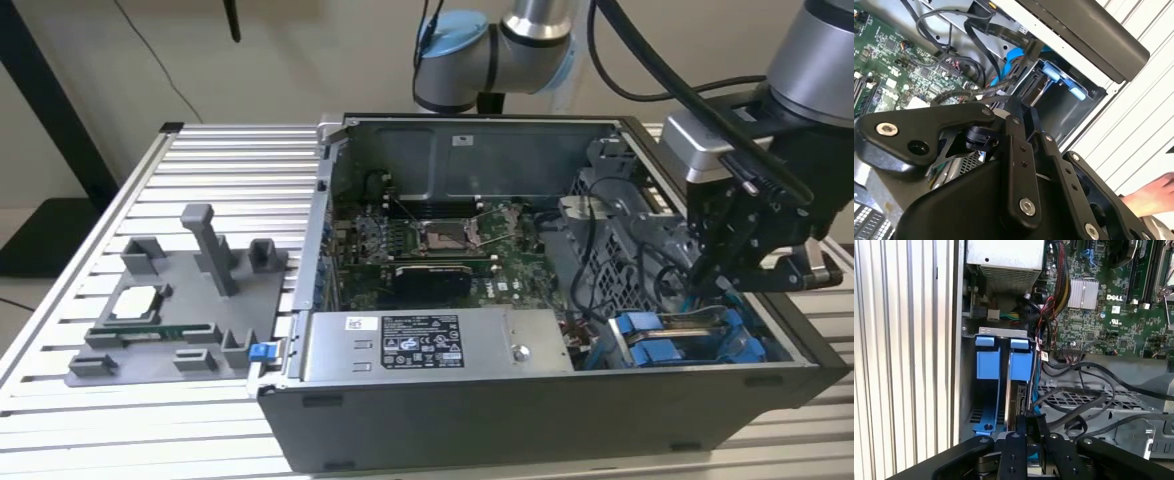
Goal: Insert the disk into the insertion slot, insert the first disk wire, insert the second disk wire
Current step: 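Insert the first disk wire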
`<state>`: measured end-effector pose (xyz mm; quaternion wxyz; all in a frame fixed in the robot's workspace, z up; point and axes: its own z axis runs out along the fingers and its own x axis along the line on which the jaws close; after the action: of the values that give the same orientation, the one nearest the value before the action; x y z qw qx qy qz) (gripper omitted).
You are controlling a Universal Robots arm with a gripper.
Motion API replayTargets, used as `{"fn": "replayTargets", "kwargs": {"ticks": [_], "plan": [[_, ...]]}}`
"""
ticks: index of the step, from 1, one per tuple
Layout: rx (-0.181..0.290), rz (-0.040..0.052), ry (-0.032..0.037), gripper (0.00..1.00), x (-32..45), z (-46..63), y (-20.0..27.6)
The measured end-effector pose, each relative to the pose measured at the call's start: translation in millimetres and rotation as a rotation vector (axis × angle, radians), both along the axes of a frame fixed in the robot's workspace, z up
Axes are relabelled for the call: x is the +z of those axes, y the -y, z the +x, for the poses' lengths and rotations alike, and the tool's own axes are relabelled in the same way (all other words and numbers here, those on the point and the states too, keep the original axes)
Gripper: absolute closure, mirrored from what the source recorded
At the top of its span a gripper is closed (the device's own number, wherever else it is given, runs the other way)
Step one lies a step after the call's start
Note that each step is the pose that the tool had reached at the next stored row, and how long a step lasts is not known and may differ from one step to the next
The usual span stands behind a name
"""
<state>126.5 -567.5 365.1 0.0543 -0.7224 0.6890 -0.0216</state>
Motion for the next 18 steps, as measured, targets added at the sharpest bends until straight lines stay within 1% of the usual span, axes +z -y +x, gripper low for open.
{"fn": "replayTargets", "kwargs": {"ticks": [3, 6, 7, 8, 9, 12, 13, 14, 16, 18], "plan": [[0.000, -0.0022, -0.0048, 1.00, -1.5, 1.6, 0.6], [0.000, -0.0021, -0.0053, 1.00, -1.6, 2.3, 0.5], [0.000, -0.0019, -0.0067, 1.00, -1.7, 3.2, 0.6], [0.000, -0.0018, -0.0120, 1.00, -1.8, 4.2, 0.7], [0.000, -0.0021, -0.0222, 1.00, -1.8, 5.6, 0.7], [0.000, -0.0024, -0.0568, 1.00, -2.1, 10.6, 1.0], [0.000, -0.0024, -0.0660, 1.00, -2.3, 12.3, 1.4], [0.000, -0.0023, -0.0736, 1.00, -2.5, 14.1, 1.8], [0.000, -0.0025, -0.0835, 1.00, -2.8, 17.1, 2.7], [0.000, -0.0024, -0.0887, 1.00, -2.9, 19.2, 3.3]]}}
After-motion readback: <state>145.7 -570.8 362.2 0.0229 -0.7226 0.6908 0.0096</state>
